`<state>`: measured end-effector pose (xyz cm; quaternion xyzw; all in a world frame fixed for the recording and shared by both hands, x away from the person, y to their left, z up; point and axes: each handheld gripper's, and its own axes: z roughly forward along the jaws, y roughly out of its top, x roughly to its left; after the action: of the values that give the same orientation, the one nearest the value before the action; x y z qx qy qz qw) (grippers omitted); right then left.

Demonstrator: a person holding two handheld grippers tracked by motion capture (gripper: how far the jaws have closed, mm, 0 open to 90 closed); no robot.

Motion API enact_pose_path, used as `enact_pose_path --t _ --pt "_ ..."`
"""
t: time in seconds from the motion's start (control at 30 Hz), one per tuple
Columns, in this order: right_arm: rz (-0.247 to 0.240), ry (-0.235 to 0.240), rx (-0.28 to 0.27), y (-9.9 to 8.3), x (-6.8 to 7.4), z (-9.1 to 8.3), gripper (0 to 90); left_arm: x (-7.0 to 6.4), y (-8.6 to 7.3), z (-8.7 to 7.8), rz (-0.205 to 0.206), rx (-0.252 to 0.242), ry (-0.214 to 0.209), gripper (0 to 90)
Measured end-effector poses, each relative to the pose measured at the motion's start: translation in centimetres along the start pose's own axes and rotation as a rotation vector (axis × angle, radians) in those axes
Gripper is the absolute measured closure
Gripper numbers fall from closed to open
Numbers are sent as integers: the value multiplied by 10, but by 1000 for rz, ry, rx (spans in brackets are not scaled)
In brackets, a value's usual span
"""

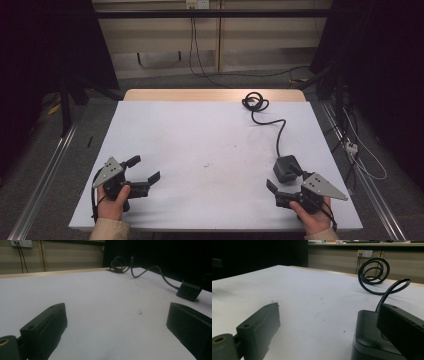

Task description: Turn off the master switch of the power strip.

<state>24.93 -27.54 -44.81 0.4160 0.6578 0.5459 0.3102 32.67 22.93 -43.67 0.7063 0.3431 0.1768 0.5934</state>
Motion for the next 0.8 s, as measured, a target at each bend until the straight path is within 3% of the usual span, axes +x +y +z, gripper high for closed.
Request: enact_pose_path --t 0.5,0.8 --pt "-9 -4 4 2 -2 0 70 0 1 -1 4 -3 3 28" --pt "-24 -11 20 6 -6 0 140 1 1 -1 3 -6 4 28"
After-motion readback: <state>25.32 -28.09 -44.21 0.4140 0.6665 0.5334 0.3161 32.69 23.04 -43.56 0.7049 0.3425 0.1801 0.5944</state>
